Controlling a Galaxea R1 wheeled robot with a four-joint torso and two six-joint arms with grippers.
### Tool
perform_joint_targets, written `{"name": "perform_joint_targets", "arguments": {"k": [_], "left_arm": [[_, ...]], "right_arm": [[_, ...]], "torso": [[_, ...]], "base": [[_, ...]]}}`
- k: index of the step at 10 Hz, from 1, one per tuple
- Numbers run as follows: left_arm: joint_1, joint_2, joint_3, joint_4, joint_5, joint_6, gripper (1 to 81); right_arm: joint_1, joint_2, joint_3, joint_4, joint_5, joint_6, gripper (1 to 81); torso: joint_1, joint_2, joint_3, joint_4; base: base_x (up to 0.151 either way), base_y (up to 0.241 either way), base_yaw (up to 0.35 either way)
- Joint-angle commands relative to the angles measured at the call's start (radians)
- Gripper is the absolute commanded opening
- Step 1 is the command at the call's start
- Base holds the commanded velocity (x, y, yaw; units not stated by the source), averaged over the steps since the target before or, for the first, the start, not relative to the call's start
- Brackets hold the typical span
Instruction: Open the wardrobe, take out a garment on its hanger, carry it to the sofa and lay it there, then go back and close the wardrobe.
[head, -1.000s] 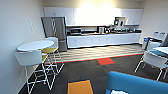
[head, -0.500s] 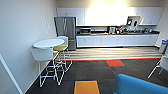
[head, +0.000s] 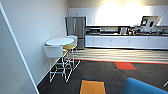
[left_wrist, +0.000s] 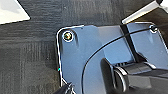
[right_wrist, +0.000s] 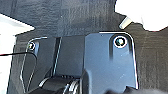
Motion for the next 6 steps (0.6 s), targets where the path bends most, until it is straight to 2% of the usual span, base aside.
{"name": "perform_joint_targets", "arguments": {"k": [1, 3, 6], "left_arm": [[-0.062, -0.025, -0.004, -0.102, 0.027, 0.001, 81.1], [-0.062, -0.032, -0.004, -0.304, 0.025, 0.001, 81.1], [-0.065, -0.037, -0.004, -0.325, 0.024, 0.001, 81.1]], "right_arm": [[0.053, -0.009, 0.003, 0.012, -0.044, 0.001, 81.1], [0.048, -0.008, 0.003, 0.017, -0.041, 0.005, 81.1], [0.045, -0.001, 0.008, 0.02, -0.041, 0.007, 81.1]], "torso": [[0.0, 0.0, 0.0, 0.0], [0.001, 0.0, 0.0, 0.0], [0.001, 0.0, 0.0, 0.0]], "base": [[0.0, 0.0, 0.277], [0.0, 0.0, 0.278], [0.0, 0.0, 0.278]]}}
